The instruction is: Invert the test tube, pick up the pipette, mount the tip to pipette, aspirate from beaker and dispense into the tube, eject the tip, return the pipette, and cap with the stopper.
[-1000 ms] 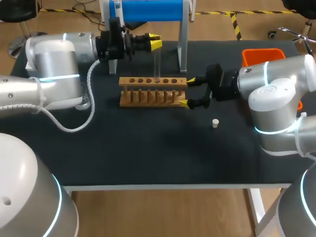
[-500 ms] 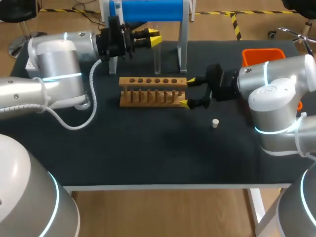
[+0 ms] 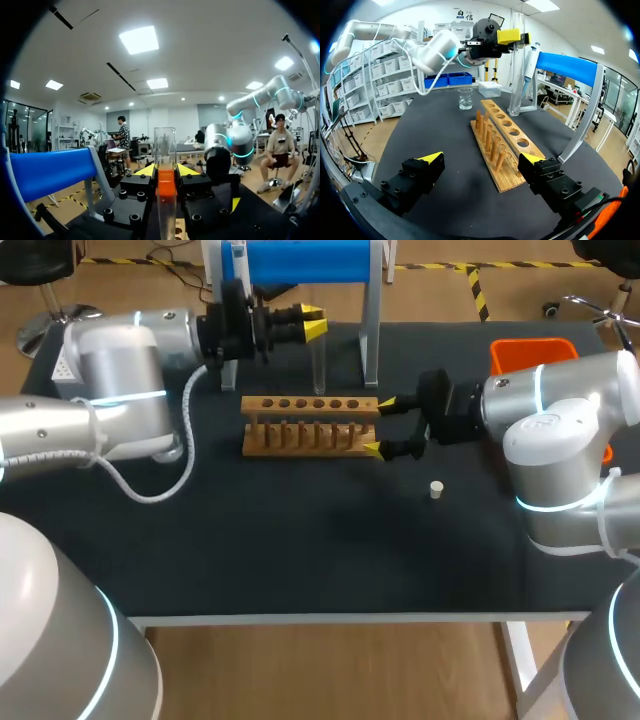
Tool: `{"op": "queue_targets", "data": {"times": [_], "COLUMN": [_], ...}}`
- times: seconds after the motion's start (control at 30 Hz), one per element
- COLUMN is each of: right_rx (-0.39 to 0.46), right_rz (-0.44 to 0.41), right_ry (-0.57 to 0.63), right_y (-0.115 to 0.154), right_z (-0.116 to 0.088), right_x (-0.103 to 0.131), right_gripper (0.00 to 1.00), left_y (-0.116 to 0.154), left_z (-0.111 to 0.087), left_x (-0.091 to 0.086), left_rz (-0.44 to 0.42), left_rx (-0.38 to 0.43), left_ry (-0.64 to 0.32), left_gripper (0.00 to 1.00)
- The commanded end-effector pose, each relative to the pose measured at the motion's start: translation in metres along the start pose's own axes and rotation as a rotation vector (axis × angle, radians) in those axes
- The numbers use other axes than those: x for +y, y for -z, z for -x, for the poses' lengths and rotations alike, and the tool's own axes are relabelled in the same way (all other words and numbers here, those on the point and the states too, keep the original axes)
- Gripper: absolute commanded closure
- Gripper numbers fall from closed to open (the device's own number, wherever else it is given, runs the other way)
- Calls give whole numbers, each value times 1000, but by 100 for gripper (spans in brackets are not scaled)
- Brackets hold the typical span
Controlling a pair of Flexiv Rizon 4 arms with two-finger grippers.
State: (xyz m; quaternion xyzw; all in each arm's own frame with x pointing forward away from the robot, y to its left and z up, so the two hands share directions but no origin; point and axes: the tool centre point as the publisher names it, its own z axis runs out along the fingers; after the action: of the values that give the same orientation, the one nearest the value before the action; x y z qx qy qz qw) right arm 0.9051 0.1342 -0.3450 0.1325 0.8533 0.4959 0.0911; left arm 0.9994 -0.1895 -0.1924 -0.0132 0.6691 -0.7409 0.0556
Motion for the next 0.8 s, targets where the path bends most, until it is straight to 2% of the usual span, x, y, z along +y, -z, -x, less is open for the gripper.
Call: {"op": "queue_targets", "data": {"times": [0.03,0.23,0.4,0.8], "right_rx": [2,2,2,2], "right_rz": [1,1,1,1], "right_ry": [1,1,1,1], "right_y": [1,1,1,1], "right_z": [1,1,1,1], "right_x": [-1,-1,-1,-1], "right_gripper": [0,0,0,0], "left_y": [3,7,9,9], "left_z": [-1,-4,-6,-3], "left_x": [6,14,17,24], "left_rz": [-2,7,-20,1], "left_rx": [4,-4,-12,-7], "left_ry": [0,7,-45,-34], "left_gripper": [100,100,100,100]}}
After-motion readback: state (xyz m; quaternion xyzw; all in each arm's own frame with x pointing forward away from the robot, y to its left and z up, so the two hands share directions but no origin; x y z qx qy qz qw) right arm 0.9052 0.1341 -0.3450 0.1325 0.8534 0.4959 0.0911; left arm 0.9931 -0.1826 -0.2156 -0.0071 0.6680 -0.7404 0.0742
